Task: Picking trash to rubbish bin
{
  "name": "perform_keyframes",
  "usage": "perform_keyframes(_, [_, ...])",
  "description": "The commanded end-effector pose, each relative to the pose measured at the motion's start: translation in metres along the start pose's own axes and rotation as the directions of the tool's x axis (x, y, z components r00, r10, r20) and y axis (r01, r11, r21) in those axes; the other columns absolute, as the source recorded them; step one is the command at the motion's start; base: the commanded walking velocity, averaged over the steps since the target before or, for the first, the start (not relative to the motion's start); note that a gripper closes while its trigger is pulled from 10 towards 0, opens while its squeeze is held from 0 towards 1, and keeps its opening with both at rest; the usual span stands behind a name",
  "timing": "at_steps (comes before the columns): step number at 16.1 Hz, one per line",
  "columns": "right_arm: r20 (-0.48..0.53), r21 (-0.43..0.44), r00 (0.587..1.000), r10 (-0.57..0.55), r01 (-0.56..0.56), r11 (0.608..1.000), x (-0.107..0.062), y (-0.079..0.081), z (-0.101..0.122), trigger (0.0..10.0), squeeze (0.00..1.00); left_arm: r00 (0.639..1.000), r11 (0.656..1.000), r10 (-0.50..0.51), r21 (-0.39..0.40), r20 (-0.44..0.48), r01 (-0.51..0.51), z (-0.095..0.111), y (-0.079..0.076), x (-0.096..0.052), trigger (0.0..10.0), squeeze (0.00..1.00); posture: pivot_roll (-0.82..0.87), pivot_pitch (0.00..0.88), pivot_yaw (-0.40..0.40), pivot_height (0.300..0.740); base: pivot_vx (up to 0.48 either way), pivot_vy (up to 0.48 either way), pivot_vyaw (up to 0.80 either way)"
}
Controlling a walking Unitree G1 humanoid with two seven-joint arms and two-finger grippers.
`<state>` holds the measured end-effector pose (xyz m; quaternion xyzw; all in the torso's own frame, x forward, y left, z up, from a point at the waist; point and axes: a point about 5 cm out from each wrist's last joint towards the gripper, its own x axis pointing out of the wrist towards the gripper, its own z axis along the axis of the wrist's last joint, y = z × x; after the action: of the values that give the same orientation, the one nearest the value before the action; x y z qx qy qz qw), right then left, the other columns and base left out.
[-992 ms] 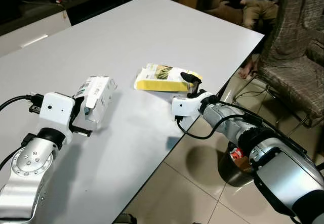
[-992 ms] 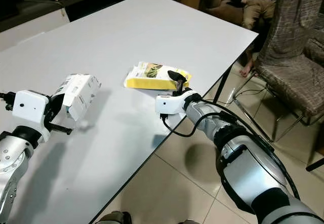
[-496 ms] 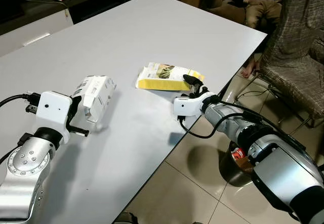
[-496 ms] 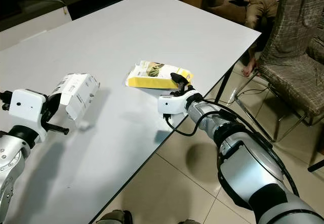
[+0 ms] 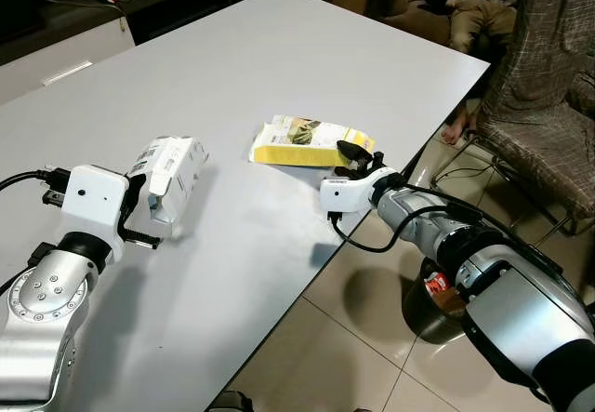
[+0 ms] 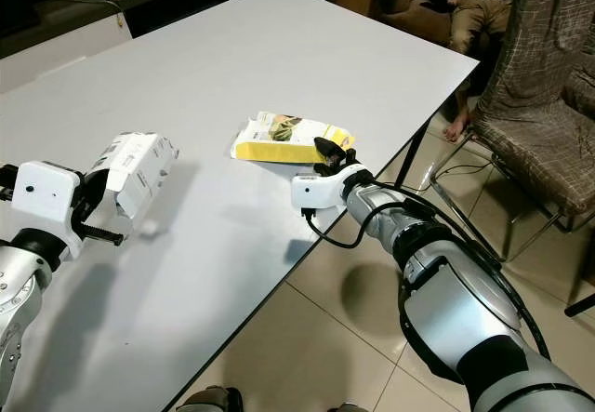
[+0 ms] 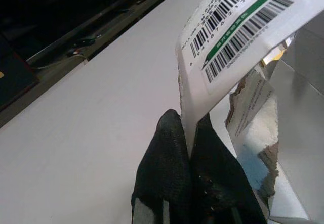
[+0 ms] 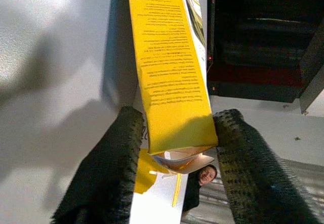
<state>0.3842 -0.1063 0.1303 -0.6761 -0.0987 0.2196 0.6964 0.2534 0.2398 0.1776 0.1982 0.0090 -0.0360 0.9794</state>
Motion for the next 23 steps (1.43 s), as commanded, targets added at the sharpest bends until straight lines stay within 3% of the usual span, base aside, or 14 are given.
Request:
perform_keyframes(1, [-0.004,-0.009,1.000,-0.012,0.012,1.000,0.000,-0.007,-0.004,0.0,0.00,1.000,1.000,0.000,0.006,0.019,0.000,0.004,-0.001,0.002,0.0,0.00,0.15,0.066,-0.017,0.740,0.000,0.000,0.00])
perform_keyframes(15, [-0.045,0.022,0.998,-0.032,0.033,0.999,-0.004,-0.017,-0.019,0.0,0.00,0.999,1.000,-0.027,-0.012,0.046,0.028,0.004,-0.008,0.018,0.0,0.00,0.12,0.011,0.001,0.740,0.000,0.000,0.00])
perform_keyframes(17, [-0.065,0.076,0.994,-0.087,0.092,0.993,-0.004,-0.027,-0.022,0.0,0.00,0.999,0.998,-0.022,-0.050,0.049,0.024,0.002,-0.010,0.021,0.0,0.00,0.09,0.000,0.004,0.740,0.000,0.000,0.00])
perform_keyframes(19, [-0.093,0.181,0.977,-0.194,0.208,0.961,-0.005,-0.044,-0.029,0.0,0.00,0.999,0.992,-0.006,-0.129,0.043,0.012,-0.001,-0.014,0.024,0.0,0.00,0.05,0.000,0.012,0.740,0.000,0.000,0.00])
perform_keyframes(20, [-0.102,0.263,0.953,-0.287,0.304,0.916,-0.010,-0.057,-0.035,0.0,0.00,1.000,0.976,-0.008,-0.219,0.027,0.014,-0.005,-0.022,0.025,0.0,0.00,0.03,0.000,0.019,0.740,0.000,0.000,0.00])
perform_keyframes(21, [-0.105,0.291,0.943,-0.314,0.332,0.897,-0.012,-0.060,-0.038,0.0,0.00,1.000,0.969,-0.013,-0.247,0.022,0.018,-0.006,-0.026,0.025,0.0,0.00,0.03,0.000,0.019,0.740,0.000,0.000,0.00])
perform_keyframes(22, [-0.100,0.406,0.922,-0.373,0.381,0.831,-0.021,-0.061,-0.041,0.0,0.00,1.000,0.942,-0.012,-0.336,0.012,0.016,-0.011,-0.032,0.026,0.0,0.00,-0.01,0.000,0.031,0.740,0.000,0.000,0.00])
perform_keyframes(23, [-0.095,0.556,0.902,-0.421,0.399,0.729,-0.033,-0.055,-0.040,1.3,0.00,0.999,0.917,-0.021,-0.398,-0.029,0.008,-0.022,-0.040,0.029,4.6,0.00,-0.03,0.000,0.034,0.740,0.000,0.000,0.00])
